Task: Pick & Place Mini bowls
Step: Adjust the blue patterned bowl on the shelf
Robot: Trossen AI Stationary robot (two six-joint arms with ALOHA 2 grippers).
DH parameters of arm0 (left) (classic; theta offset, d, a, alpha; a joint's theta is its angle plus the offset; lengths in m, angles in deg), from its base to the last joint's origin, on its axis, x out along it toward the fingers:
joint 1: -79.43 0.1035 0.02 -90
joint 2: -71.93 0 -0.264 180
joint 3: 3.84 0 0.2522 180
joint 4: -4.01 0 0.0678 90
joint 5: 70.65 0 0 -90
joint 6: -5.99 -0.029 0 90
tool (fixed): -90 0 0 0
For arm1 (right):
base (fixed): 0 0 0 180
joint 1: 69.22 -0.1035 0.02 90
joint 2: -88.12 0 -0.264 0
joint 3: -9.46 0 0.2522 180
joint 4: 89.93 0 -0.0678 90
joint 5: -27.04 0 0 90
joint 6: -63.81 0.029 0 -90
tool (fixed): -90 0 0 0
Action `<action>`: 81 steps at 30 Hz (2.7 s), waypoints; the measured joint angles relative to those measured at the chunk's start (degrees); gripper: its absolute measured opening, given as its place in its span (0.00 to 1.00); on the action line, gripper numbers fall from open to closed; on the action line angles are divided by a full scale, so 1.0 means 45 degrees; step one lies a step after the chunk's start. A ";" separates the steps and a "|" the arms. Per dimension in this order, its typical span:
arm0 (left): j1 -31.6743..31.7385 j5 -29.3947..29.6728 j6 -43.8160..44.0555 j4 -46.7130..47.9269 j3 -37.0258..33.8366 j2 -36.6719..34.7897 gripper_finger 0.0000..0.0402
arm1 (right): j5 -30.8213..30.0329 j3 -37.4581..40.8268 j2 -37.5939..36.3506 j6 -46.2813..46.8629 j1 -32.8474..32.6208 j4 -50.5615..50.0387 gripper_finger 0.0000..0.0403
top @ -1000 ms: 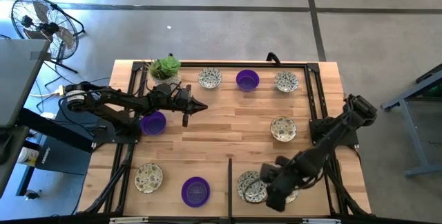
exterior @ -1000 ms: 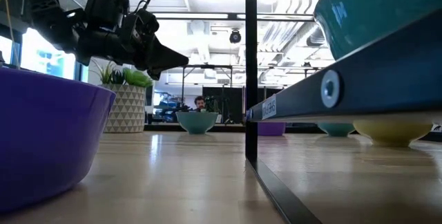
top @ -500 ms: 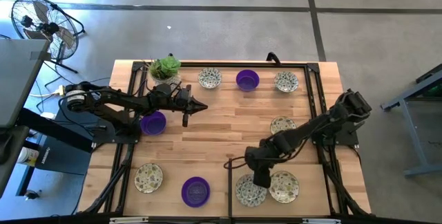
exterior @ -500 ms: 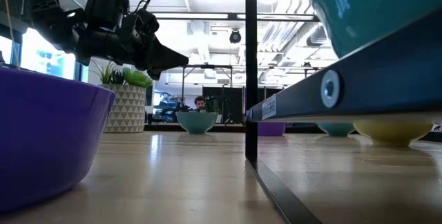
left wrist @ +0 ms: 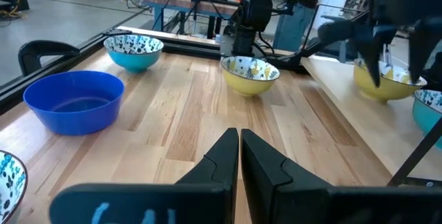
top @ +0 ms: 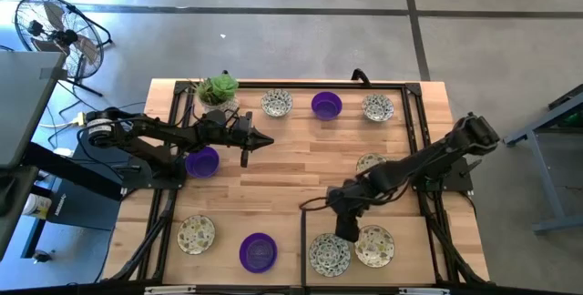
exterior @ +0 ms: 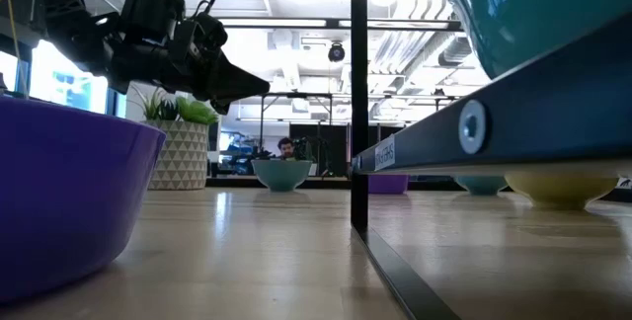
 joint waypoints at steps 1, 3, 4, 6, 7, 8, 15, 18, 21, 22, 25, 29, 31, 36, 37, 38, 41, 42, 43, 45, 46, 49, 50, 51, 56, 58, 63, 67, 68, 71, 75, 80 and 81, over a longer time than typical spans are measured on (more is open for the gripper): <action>0.0000 0.0001 0.0000 -0.0001 0.0000 0.0000 0.04 | -0.0064 0.0000 -0.0102 0.0059 -0.0043 0.0244 0.47; 0.0000 0.0003 0.0000 -0.0001 0.0000 0.0000 0.04 | -0.0090 0.0001 -0.0125 0.0163 -0.0132 0.0935 0.47; 0.0000 0.0006 0.0000 -0.0001 0.0000 0.0000 0.04 | -0.0056 0.0039 -0.0071 0.0160 -0.0184 0.1349 0.47; 0.0000 0.0006 -0.0003 0.0002 0.0000 0.0000 0.04 | 0.0012 0.0195 0.0125 0.0104 -0.0205 0.1914 0.47; 0.0000 0.0010 0.0000 -0.0001 0.0000 0.0000 0.04 | 0.0050 0.0322 0.0238 0.0102 -0.0205 0.1929 0.47; 0.0000 0.0010 -0.0001 0.0003 0.0000 0.0000 0.04 | 0.0070 0.0471 0.0390 0.0133 -0.0205 0.1890 0.47; 0.0000 0.0015 -0.0005 0.0082 0.0000 0.0000 0.04 | 0.1276 0.1657 0.0644 0.0309 -0.0186 0.4639 0.42; 0.0000 0.0020 -0.0011 0.0082 0.0000 0.0000 0.04 | 0.1529 0.1802 0.0644 0.0525 -0.0166 0.4914 0.40; 0.0000 0.0030 -0.0015 0.0082 0.0000 0.0000 0.04 | 0.1517 0.1814 0.0590 0.0567 -0.0158 0.4954 0.39; 0.0000 0.0030 -0.0019 0.0082 0.0000 0.0000 0.04 | 0.1523 0.1817 0.0574 0.0663 -0.0162 0.5061 0.40; 0.0000 0.0059 -0.0024 0.0082 0.0000 0.0000 0.04 | 0.1541 0.1812 0.0503 0.0914 -0.0229 0.5245 0.41; 0.0000 0.0059 -0.0049 0.0083 0.0000 0.0000 0.04 | 0.1556 0.1812 0.0573 0.1073 -0.0456 0.5637 0.42; 0.0000 0.0069 -0.0053 0.0082 0.0000 0.0000 0.04 | 0.1521 0.1812 0.0671 0.1125 -0.0564 0.6020 0.42; 0.0000 0.0117 -0.0050 0.0082 0.0000 0.0000 0.04 | 0.1362 0.1812 0.1059 0.1119 -0.0792 0.6176 0.42; 0.0000 0.0117 -0.0051 0.0084 0.0000 0.0000 0.04 | 0.1362 0.1812 0.1169 0.1119 -0.0793 0.6175 0.42; 0.0000 0.0117 -0.0051 0.0082 0.0000 0.0000 0.04 | 0.1362 0.1812 0.1270 0.1112 -0.0793 0.6164 0.41; 0.0000 0.0117 -0.0015 0.0082 0.0000 -0.0001 0.04 | 0.1353 0.1812 0.1477 0.1031 -0.0788 0.6165 0.37; 0.0000 0.0117 -0.0015 0.0082 0.0000 0.0000 0.04 | 0.1317 0.1812 0.1495 0.0951 -0.0788 0.6183 0.36; 0.0000 0.0117 -0.0012 0.0084 0.0000 -0.0003 0.04 | 0.1263 0.1812 0.1499 0.0918 -0.0783 0.6194 0.33; 0.0000 0.0117 -0.0010 0.0086 0.0000 -0.0005 0.04 | 0.1187 0.1812 0.1499 0.0891 -0.0783 0.6266 0.28; 0.0000 0.0112 -0.0010 0.0086 0.0000 -0.0003 0.04 | 0.1172 0.1812 0.1499 0.0886 -0.0783 0.6290 0.25; 0.0000 0.0112 -0.0010 0.0084 0.0000 -0.0001 0.04 | 0.1040 0.1798 0.1499 0.0886 -0.0787 0.6272 0.13; 0.0000 0.0108 -0.0010 0.0087 0.0000 -0.0005 0.04 | 0.1028 0.1801 0.1499 0.0886 -0.0788 0.6257 0.09; 0.0000 0.0108 -0.0010 0.0087 0.0000 -0.0005 0.04 | 0.0981 0.1797 0.1499 0.0883 -0.0788 0.6250 0.06; 0.0000 0.0103 -0.0005 0.0087 0.0000 -0.0005 0.04 | 0.0396 0.1802 0.1198 0.1051 -0.0778 0.5819 0.04; 0.0000 0.0098 -0.0005 0.0087 0.0000 -0.0004 0.04 | 0.0064 0.1802 0.0922 0.1241 -0.0749 0.5672 0.07; 0.0000 0.0093 0.0000 0.0087 0.0000 -0.0002 0.04 | -0.1007 0.1802 0.0351 0.1711 -0.0749 0.5311 0.06; 0.0000 0.0079 0.0000 0.0087 0.0000 -0.0005 0.04 | -0.1036 0.1802 0.0279 0.1776 -0.0743 0.5037 0.04; 0.0000 0.0078 0.0003 0.0087 0.0000 -0.0005 0.04 | -0.1002 0.1802 0.0279 0.1765 -0.0749 0.4917 0.04; 0.0000 0.0078 0.0005 0.0087 0.0000 -0.0005 0.04 | -0.1069 0.1802 0.0279 0.1790 -0.0751 0.4353 0.05; 0.0000 0.0078 0.0012 0.0087 0.0000 -0.0005 0.04 | -0.1171 0.1807 0.0279 0.1795 -0.0749 0.4232 0.06; 0.0000 0.0078 0.0024 0.0087 0.0000 -0.0005 0.04 | -0.1305 0.1802 0.0279 0.1974 -0.0749 0.4303 0.09; 0.0000 0.0078 0.0024 0.0087 0.0000 -0.0005 0.04 | -0.1305 0.1802 0.0279 0.1968 -0.0749 0.4339 0.10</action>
